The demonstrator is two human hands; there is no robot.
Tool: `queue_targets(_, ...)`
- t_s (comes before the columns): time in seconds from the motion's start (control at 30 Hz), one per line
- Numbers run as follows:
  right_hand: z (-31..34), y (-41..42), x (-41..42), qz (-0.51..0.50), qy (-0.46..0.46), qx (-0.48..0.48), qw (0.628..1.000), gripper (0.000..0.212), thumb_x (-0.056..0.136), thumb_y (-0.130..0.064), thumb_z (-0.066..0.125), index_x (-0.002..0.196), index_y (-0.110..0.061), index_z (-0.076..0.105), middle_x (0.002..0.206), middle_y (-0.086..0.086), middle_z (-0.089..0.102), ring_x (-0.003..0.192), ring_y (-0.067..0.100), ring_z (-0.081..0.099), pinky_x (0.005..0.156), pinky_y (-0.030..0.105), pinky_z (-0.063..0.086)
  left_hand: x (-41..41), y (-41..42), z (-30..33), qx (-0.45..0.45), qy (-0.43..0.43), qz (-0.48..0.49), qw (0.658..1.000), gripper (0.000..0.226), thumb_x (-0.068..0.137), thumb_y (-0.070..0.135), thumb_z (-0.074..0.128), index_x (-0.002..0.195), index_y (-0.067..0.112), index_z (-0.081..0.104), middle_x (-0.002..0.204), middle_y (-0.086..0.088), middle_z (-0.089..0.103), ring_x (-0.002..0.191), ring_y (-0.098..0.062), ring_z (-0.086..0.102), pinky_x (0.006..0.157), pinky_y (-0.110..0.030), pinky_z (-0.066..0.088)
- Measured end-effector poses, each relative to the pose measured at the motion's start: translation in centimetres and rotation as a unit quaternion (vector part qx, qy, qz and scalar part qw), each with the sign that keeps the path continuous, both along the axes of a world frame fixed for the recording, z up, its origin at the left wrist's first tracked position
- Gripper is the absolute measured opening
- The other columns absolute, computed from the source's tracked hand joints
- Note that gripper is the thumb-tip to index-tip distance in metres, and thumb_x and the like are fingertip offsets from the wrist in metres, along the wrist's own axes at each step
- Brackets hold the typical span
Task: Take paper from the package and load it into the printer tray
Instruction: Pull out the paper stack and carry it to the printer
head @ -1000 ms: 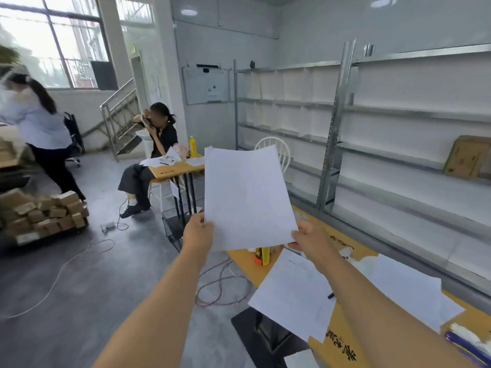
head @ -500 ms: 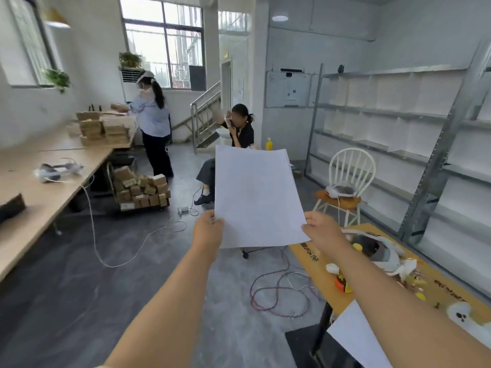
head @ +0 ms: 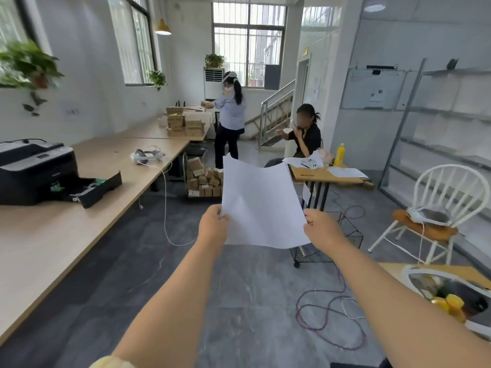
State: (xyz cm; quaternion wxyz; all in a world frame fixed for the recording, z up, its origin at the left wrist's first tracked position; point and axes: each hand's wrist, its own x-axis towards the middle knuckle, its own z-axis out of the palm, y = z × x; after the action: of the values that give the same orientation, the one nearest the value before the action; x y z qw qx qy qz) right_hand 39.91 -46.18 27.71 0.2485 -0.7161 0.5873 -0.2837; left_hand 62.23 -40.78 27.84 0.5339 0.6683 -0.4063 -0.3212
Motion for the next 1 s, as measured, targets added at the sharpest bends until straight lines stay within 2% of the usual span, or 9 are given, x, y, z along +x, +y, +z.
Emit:
queue_targets(0.1,-0.2,-2.0,0.2,0.017,-0.024,0.037,0.999,0.026,0.082,0.005,0.039,0.094,0.0,0.062,0.091,0.018,0.067,0.084,0.035,0.061,0.059,0.027,0.037,0.3,-1.3,-0.1,-0.006,-0.005,0.012,1.0,0.024,0.099,0.008,0.041,0.118,0.013,0.054,0.105,-0.003,0.059,0.084,-0.017,0.054,0.074,-0.029,0.045)
queue_targets(0.27,0.1,-4.6,-0.1,0.036,-0.076,0.078,0.993,0.035,0.086,0.003,0.045,0.115,-0.01,0.06,0.105,0.014,0.066,0.094,0.028,0.061,0.069,0.029,0.045,-0.1,-3.4,-0.1,-0.016,-0.002,0.021,1.0,0.024,0.099,0.008,0.041,0.118,0.015,0.053,0.1,0.002,0.057,0.085,-0.015,0.055,0.079,-0.031,0.044)
queue_targets(0.4,0.1,-6.8,-0.5,0.038,-0.095,0.087,0.991,0.031,0.086,0.002,0.045,0.112,-0.013,0.056,0.107,0.011,0.064,0.099,0.027,0.06,0.084,0.037,0.05,-0.4,-4.9,-0.3,-0.017,-0.002,0.031,0.999,0.024,0.099,0.01,0.041,0.119,0.015,0.052,0.108,-0.001,0.06,0.094,-0.019,0.056,0.082,-0.033,0.046)
queue_targets(0.47,0.0,-7.9,-0.6,0.044,-0.096,0.095,0.99,0.025,0.086,0.002,0.045,0.102,-0.013,0.056,0.1,0.009,0.064,0.094,0.026,0.06,0.075,0.034,0.05,-0.5,-5.6,-0.4,-0.021,0.004,0.036,0.999,0.024,0.099,0.009,0.042,0.119,0.014,0.053,0.109,-0.001,0.06,0.095,-0.02,0.057,0.082,-0.033,0.047)
queue_targets(0.57,-0.1,-9.1,-0.4,0.057,-0.105,0.107,0.987,0.016,0.087,-0.001,0.046,0.08,-0.013,0.051,0.078,0.006,0.057,0.07,0.02,0.052,0.054,0.026,0.036,-0.6,-6.5,-0.4,-0.025,0.001,0.04,0.999,0.024,0.099,0.009,0.042,0.12,0.015,0.052,0.108,0.0,0.06,0.094,-0.018,0.057,0.081,-0.033,0.047)
queue_targets(0.63,-0.2,-10.0,-0.1,0.065,-0.122,0.112,0.984,0.011,0.085,-0.002,0.049,0.091,-0.011,0.053,0.085,0.009,0.06,0.076,0.023,0.056,0.061,0.028,0.041,-0.4,-7.0,-0.5,-0.028,-0.003,0.047,0.998,0.024,0.099,0.009,0.042,0.12,0.016,0.052,0.107,0.0,0.06,0.093,-0.018,0.057,0.08,-0.032,0.046)
queue_targets(0.7,-0.5,-11.2,0.4,0.076,-0.15,0.118,0.979,0.025,0.082,0.001,0.05,0.105,-0.007,0.054,0.102,0.017,0.063,0.093,0.032,0.06,0.072,0.032,0.045,-0.1,-7.4,-0.7,-0.028,-0.004,0.052,0.998,0.023,0.099,0.01,0.042,0.119,0.017,0.052,0.106,0.002,0.06,0.093,-0.017,0.058,0.079,-0.031,0.046)
queue_targets(0.83,-1.1,-13.3,2.4,0.118,-0.142,0.115,0.976,0.03,0.072,-0.002,0.051,0.1,-0.012,0.059,0.11,0.022,0.065,0.105,0.04,0.06,0.086,0.043,0.051,1.2,-8.2,-1.5,-0.016,-0.011,0.076,0.997,0.022,0.099,0.01,0.041,0.116,0.02,0.052,0.105,0.003,0.06,0.094,-0.018,0.059,0.078,-0.029,0.048)
queue_targets(1.0,-2.9,-16.0,6.3,0.135,-0.092,0.112,0.98,0.024,0.068,-0.006,0.049,0.089,0.006,0.055,0.097,0.033,0.064,0.074,0.04,0.061,0.066,0.031,0.036,4.1,-9.5,-2.4,-0.01,-0.013,0.115,0.993,0.018,0.1,0.009,0.04,0.109,0.023,0.049,0.091,0.011,0.057,0.079,-0.003,0.055,0.06,-0.018,0.043)
